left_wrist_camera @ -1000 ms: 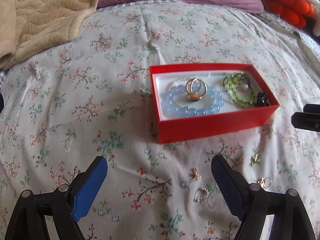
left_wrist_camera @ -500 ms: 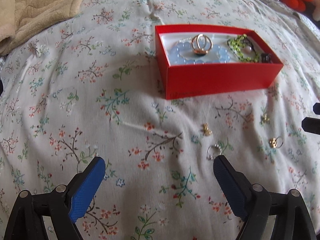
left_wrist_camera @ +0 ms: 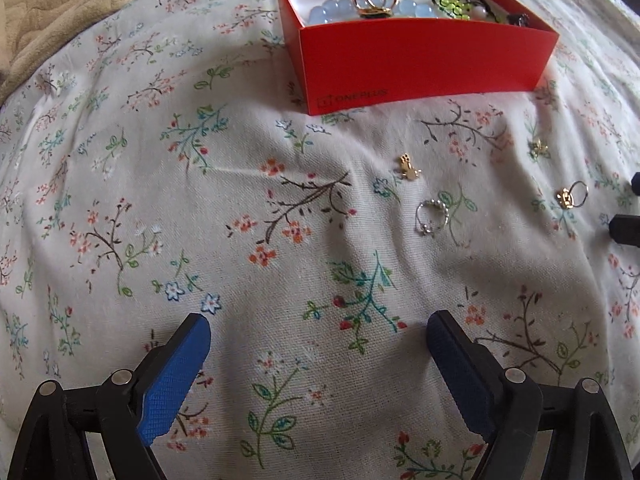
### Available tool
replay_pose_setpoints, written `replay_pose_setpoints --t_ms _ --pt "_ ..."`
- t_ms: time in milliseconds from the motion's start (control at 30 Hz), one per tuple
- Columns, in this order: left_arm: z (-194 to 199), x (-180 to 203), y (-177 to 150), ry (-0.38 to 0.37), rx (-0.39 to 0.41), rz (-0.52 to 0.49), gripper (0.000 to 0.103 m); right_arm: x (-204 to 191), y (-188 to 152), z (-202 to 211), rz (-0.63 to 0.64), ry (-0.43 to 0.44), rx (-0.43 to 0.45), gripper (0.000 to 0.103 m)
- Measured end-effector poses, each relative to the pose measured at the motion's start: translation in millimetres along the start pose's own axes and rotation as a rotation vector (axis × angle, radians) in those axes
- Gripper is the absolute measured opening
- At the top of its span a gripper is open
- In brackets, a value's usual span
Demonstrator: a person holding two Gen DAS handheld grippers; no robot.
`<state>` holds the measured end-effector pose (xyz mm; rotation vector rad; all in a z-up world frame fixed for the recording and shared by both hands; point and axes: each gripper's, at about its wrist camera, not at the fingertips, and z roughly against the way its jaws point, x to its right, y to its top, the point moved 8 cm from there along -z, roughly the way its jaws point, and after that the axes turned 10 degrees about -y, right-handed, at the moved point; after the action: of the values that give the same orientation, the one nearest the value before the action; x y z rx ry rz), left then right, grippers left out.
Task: Organize jewelry
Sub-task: 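Move the left tool toward the silver ring on the bedspread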
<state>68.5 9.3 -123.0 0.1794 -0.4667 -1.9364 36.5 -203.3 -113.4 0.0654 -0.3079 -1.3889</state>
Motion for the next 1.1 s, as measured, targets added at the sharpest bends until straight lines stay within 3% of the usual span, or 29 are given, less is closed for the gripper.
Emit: replay_pose_setpoints --t_ms 300,467,600,667,1100 --pt "0 17 8 -0.077 0.04 -0.019 0.09 -5 -1 -3 0.032 -0.023 0.007 0.073" --pt "7 35 16 -0.189 0.084 -0.022 0.062 -7 1 -3 0.034 -0.024 0.007 0.073" --pt "5 50 23 -0.25 0.106 -0.081 0.049 -6 2 -3 0.035 -0.025 0.006 0.074" --pt "-5 51 23 -0.241 0.085 -0.092 0.038 -5 3 -4 0.035 -0.024 0.006 0.074" --pt "-19 46 34 -0.225 0.123 -0.112 0.031 -7 0 -1 0.034 -0.021 0.007 0.074"
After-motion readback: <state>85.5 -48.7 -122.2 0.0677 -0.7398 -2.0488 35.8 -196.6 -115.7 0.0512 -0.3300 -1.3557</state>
